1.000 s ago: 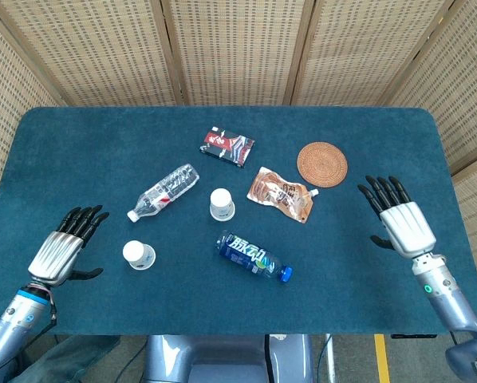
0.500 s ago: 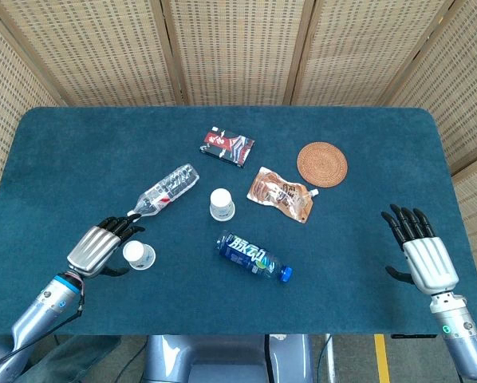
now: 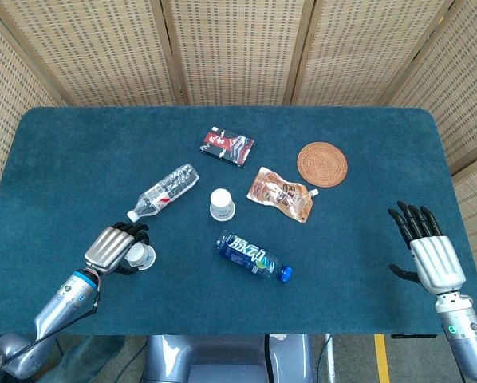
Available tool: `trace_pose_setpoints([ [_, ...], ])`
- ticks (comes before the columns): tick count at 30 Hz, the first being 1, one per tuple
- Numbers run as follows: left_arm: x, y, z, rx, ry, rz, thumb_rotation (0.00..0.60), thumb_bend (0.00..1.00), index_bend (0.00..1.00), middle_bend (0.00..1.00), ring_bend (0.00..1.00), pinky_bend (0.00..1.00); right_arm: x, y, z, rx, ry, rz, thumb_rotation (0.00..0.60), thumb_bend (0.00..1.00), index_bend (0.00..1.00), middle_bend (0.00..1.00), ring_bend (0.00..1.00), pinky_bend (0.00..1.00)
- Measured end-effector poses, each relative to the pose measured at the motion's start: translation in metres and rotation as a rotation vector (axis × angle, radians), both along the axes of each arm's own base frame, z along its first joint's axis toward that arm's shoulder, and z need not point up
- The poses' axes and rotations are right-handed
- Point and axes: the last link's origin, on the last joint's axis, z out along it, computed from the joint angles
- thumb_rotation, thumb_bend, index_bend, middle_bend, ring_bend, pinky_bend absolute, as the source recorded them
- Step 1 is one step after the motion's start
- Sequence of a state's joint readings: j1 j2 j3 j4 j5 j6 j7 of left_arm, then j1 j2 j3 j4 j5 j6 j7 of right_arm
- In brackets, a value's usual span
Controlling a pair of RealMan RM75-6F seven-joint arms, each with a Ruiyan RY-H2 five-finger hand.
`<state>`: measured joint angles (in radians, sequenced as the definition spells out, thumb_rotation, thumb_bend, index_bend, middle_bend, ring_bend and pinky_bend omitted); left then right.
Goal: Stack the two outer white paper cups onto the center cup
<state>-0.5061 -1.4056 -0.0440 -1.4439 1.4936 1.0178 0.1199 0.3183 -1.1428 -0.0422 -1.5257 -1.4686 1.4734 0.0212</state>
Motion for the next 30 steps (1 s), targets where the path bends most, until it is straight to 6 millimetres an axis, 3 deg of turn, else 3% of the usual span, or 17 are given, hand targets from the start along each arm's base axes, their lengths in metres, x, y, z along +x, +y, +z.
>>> trace_pose_setpoints([
  [7, -0.001, 0.005, 0.004, 0.035, 0.012, 0.011, 0.6, 0.18, 0.56, 0.39, 0.42, 0.35, -0.001, 0.0, 0.0, -0.007, -0.005, -0.005, 0.6, 0.0, 0.0, 0.0, 0.0, 0.0],
  [18, 0.009, 0.015, 0.018, 0.064, 0.005, -0.004, 0.6, 0.19, 0.56, 0.4, 0.43, 0.35, -0.001, 0.0, 0.0, -0.009, -0.01, -0.009, 0.6, 0.0, 0.0, 0.0, 0.0, 0.0],
  [24, 0.034, 0.038, 0.031, 0.082, -0.021, -0.042, 0.6, 0.2, 0.56, 0.4, 0.43, 0.35, 0.0, 0.001, 0.0, -0.008, -0.014, -0.009, 0.6, 0.0, 0.0, 0.0, 0.0, 0.0],
  [30, 0.088, 0.076, 0.049, 0.097, -0.088, -0.098, 0.6, 0.2, 0.56, 0.4, 0.43, 0.35, -0.001, 0.0, 0.004, -0.02, -0.021, -0.016, 0.6, 0.0, 0.0, 0.0, 0.0, 0.0],
])
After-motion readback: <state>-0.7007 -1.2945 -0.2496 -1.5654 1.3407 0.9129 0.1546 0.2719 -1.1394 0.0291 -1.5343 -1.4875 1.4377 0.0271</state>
